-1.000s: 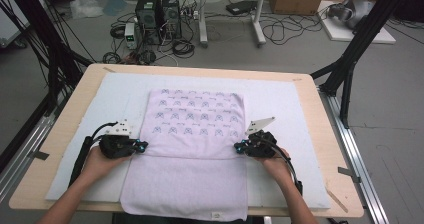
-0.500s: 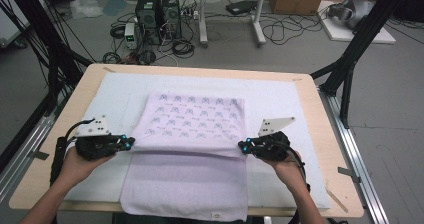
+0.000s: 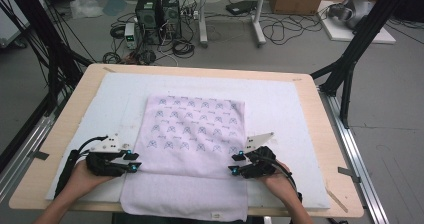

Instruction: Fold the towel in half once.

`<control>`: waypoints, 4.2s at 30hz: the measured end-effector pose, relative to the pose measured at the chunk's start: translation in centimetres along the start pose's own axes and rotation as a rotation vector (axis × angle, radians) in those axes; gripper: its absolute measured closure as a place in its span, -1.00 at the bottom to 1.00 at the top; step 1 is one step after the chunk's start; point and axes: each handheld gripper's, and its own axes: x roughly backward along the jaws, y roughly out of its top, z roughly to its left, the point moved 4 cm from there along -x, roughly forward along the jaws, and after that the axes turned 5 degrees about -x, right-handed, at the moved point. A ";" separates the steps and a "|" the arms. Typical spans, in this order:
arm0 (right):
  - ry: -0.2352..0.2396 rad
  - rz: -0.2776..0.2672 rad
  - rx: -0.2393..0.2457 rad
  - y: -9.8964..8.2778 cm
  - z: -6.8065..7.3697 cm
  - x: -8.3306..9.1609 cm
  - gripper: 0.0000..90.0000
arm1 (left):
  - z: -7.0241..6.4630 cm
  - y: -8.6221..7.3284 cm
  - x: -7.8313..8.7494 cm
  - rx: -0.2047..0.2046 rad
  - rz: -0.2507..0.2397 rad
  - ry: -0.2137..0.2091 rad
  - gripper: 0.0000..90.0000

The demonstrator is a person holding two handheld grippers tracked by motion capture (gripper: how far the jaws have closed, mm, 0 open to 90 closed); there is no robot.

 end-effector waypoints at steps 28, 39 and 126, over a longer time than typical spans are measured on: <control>0.020 -0.112 -0.033 1.5 0.2 3.1 0.33 | -0.7 1.5 3.0 -0.003 -0.117 0.019 0.44; -0.046 -0.141 -0.087 2.6 -3.2 2.1 0.08 | 2.6 2.6 0.6 0.058 -0.112 0.068 0.25; -0.284 -0.094 -0.278 9.8 -18.7 2.6 0.10 | 18.7 9.4 -1.3 0.298 -0.117 0.392 0.20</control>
